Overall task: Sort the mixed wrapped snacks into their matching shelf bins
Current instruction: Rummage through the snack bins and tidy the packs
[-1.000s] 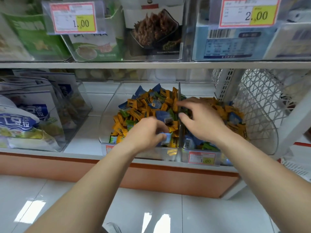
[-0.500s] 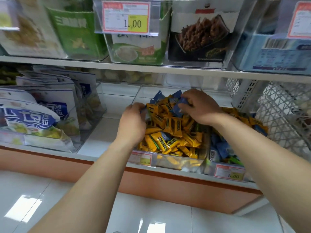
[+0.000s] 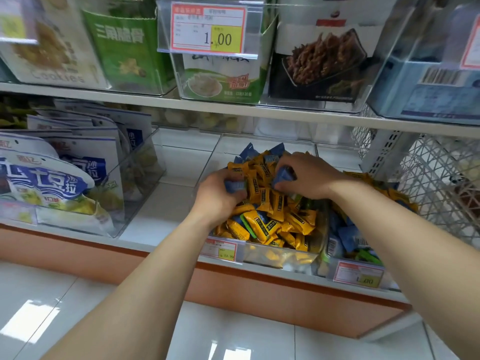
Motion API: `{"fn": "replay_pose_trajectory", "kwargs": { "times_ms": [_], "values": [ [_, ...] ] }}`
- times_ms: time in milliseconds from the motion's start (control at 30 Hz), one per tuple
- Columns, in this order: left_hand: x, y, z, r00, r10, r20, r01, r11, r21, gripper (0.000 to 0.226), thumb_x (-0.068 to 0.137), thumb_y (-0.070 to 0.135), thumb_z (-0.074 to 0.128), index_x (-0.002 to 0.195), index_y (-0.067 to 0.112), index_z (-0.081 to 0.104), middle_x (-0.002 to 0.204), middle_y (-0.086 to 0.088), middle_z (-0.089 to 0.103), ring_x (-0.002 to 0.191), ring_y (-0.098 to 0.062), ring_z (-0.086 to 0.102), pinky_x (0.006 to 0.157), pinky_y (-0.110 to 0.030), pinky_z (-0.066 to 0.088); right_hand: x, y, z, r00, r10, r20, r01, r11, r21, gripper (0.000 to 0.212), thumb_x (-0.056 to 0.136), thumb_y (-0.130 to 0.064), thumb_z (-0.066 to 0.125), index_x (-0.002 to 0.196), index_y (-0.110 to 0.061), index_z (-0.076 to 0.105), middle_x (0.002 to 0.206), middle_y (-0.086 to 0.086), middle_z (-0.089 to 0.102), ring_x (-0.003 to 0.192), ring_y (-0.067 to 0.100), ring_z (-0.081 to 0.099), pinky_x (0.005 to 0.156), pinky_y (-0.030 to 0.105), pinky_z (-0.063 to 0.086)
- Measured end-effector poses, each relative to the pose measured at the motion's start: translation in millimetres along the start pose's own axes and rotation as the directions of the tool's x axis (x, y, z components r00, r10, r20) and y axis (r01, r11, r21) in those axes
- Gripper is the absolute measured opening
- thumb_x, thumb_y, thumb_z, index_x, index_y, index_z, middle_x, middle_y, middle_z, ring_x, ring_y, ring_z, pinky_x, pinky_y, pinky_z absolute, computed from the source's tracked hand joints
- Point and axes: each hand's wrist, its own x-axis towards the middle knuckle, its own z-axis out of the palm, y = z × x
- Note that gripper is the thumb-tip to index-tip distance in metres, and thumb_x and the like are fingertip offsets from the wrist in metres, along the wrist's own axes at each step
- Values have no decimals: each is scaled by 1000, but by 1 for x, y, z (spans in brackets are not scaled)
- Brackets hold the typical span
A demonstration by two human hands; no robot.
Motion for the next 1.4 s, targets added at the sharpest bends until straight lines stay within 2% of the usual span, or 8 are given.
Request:
{"fn": "replay_pose_trajectory", "kwargs": {
  "times_ms": [133, 433, 567, 733, 900, 1167, 1300, 1400],
  "values": [
    [1, -2, 2, 1000, 11, 5, -11, 1000, -16, 34, 81, 19, 78, 111, 28, 65, 110, 8, 63, 100, -13, 59, 72, -17, 42, -9, 0, 0, 1000, 7, 2, -7, 997, 72, 18, 85, -43, 70, 99, -41, 59, 94, -21, 49, 84, 6, 47, 65, 24, 30],
    [-5, 18, -17, 995, 78, -66, -80, 997, -20, 43, 82, 16, 77, 123, 19, 63, 119, -3, 65, 109, -23, 61, 91, -34, 50, -34, -17, 3, 904, 206, -376, 51, 818, 573, 22, 87, -26, 74, 102, -36, 63, 107, -16, 64, 96, -1, 57, 74, 8, 41],
    [-24, 30, -33, 998, -26, -58, 4, 936, -353, 37, 83, 17, 78, 117, 25, 65, 111, 3, 64, 101, -21, 67, 88, -39, 58, -48, -33, 10, 900, 313, -303, 57, 605, 794, 26, 90, -29, 70, 116, -30, 66, 117, -4, 67, 108, 10, 62, 89, 20, 50],
    [-50, 54, -13, 988, -107, 113, 156, 653, -741, 30, 86, 11, 75, 114, 16, 65, 118, -15, 66, 100, -29, 71, 87, -40, 58, -65, -60, 8, 879, 465, -106, 68, 98, 993, 27, 97, -18, 61, 123, -10, 59, 120, 12, 67, 114, 27, 64, 104, 47, 48],
    [-67, 75, 20, 989, -41, 145, 138, 633, -762, 27, 71, 28, 83, 96, 26, 73, 104, -6, 74, 96, -25, 72, 78, -36, 59, -98, -63, 2, 840, 539, -58, 40, 46, 998, 21, 103, -27, 51, 121, -19, 56, 104, 3, 71, 86, 15, 73, 71, 42, 61],
    [-84, 97, 55, 987, 163, 16, -128, 832, -540, 29, 71, 19, 88, 93, 22, 69, 87, 7, 72, 79, -4, 65, 70, -20, 52, -145, -32, 6, 917, 396, 44, 14, -144, 989, 59, 81, -36, 75, 130, -14, 50, 123, 14, 66, 107, 31, 68, 73, 43, 58],
    [-90, 102, 64, 964, 255, 71, -210, 900, -381, 37, 66, 29, 90, 90, 28, 61, 88, 11, 65, 75, -1, 56, 67, -12, 44, -149, -16, 11, 900, 436, -34, 54, -33, 998, 36, 80, -22, 81, 110, -19, 60, 99, 6, 72, 91, 24, 73, 64, 34, 57],
    [-79, 93, 49, 950, 265, 165, -224, 946, -233, 39, 69, 43, 85, 100, 34, 63, 98, 17, 66, 82, -2, 60, 70, -14, 49, -143, 10, 7, 774, 504, -383, 117, 481, 869, 28, 75, -23, 83, 94, -26, 62, 89, -10, 69, 85, 4, 66, 71, 16, 50]
  ]
}}
